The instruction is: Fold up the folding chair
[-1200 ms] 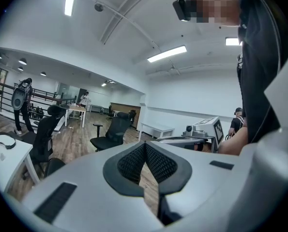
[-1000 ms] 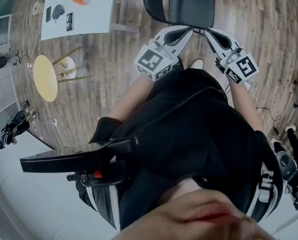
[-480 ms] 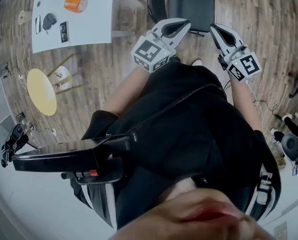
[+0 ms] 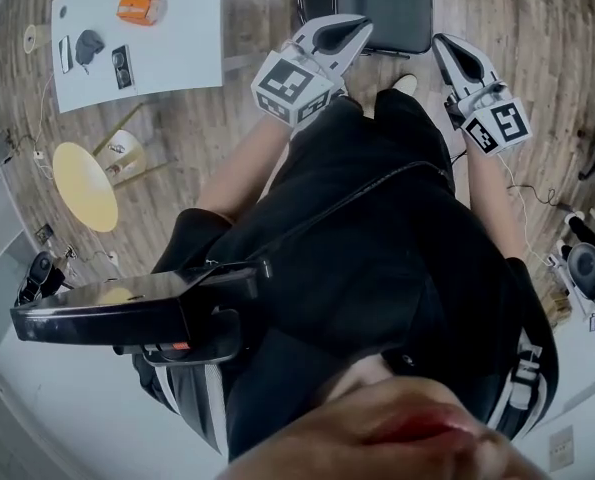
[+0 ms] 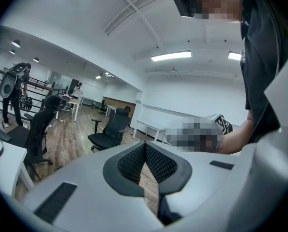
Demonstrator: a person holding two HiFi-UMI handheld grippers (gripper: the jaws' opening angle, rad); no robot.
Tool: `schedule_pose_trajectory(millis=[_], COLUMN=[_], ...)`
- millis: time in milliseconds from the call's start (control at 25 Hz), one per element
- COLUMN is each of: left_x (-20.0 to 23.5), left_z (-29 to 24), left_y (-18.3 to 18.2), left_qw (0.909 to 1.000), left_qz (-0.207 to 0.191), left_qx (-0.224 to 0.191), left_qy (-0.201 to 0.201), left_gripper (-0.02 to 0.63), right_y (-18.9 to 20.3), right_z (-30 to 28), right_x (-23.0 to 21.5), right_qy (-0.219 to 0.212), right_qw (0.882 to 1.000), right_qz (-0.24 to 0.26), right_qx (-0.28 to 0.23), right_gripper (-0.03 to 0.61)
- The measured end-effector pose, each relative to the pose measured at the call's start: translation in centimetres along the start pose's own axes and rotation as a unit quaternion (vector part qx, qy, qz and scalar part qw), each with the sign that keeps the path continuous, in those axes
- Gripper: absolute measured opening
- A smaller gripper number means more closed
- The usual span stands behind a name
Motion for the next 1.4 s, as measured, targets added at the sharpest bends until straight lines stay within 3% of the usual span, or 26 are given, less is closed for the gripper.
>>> schedule_pose_trajectory(millis=[360,680,800,960,1080,1200,1400], left_x=[0.7,5.8,9.7,15.5,19.1,22.2,26.2], left_z=[-4.3,-7.2,-6.8,-5.4,-4.7,-4.4,-4.3], left_y=[1.2,2.6,3.9,6.5,7.9,9.7,13.6], left_qw=[0.9964,0.9797,0.9642,0.9362,0.9201,0.9029,0.8747], left_qz=[0.019,0.052,0.093,0.144,0.169,0.200,0.230], left_qx=[0.008,0.064,0.103,0.155,0.189,0.216,0.257], left_qy=[-0.082,-0.183,-0.226,-0.280,-0.299,-0.313,-0.341], left_gripper=[0.005,0.006,0.006,0.011,0.103,0.151,0.190], right_y=[2.5,7.8,10.8,15.3,18.7,22.6,30.9], right_z=[0.4,-0.6,-1.8,-3.4,-4.3,-4.7,-5.7], right_x=[-4.9,-11.6,-14.1,-17.1,-19.2,-20.9,-23.9], right_qy=[-0.057,-0.098,-0.106,-0.096,-0.079,-0.085,-0.094], right_qw=[0.998,0.993,0.990,0.987,0.984,0.976,0.955], right_qz=[-0.010,-0.053,-0.073,-0.086,-0.112,-0.156,-0.240], right_qx=[0.004,0.032,0.059,0.100,0.114,0.123,0.148], right_gripper=[0.011,0.012,0.012,0.014,0.014,0.017,0.122])
Point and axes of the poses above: the fingertips, and each gripper's own axes: z backward along the fingers, x to its left, y out of its underside, the point moved 5 cm from there along z, backward along the fingers, and after that the axes turned 8 degrees about z, right-handed, at the moved point
